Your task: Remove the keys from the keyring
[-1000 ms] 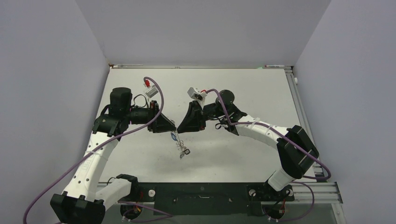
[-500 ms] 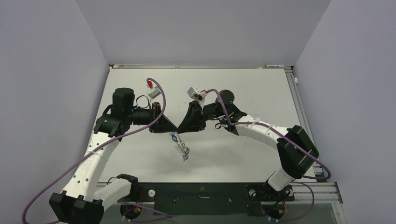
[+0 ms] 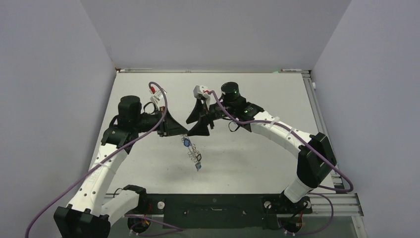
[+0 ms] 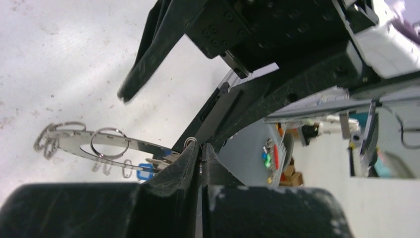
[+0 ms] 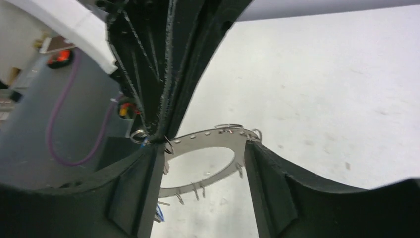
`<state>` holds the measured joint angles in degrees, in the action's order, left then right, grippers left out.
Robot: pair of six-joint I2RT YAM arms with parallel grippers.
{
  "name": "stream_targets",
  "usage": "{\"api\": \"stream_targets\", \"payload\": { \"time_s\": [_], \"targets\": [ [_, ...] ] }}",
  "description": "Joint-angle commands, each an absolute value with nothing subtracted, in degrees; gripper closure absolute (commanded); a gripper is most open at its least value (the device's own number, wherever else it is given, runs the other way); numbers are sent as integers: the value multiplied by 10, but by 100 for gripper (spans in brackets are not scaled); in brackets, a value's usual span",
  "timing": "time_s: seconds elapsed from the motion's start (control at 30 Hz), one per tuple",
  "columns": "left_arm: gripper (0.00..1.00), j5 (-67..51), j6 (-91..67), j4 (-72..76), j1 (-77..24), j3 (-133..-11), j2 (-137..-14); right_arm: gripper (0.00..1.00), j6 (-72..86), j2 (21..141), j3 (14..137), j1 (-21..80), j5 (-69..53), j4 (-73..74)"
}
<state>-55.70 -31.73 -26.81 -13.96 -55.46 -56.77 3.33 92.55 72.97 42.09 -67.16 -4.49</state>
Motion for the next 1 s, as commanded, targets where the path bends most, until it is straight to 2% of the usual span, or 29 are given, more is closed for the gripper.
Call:
{"api": "stream_targets", "payload": {
  "time_s": [0.0, 0.13, 0.4, 0.57, 0.97],
  "targets": [
    [100, -458, -429, -268, -135, -578, -577, 35, -80, 905, 779, 416, -558, 40],
    [100, -369, -462, -324, -131, -610, -587, 33, -94, 890, 782, 415, -495, 59],
    [100, -326, -532, -342, -108, -605, -589, 37, -84, 874, 794, 420, -428, 80],
    [100, -303, -569, -359, -102, -608, -596, 40, -79, 876, 794, 463, -412, 94],
    [100, -332, -603, -332, -98, -589, -590, 45, -83, 909, 797, 515, -360, 80]
  ]
}}
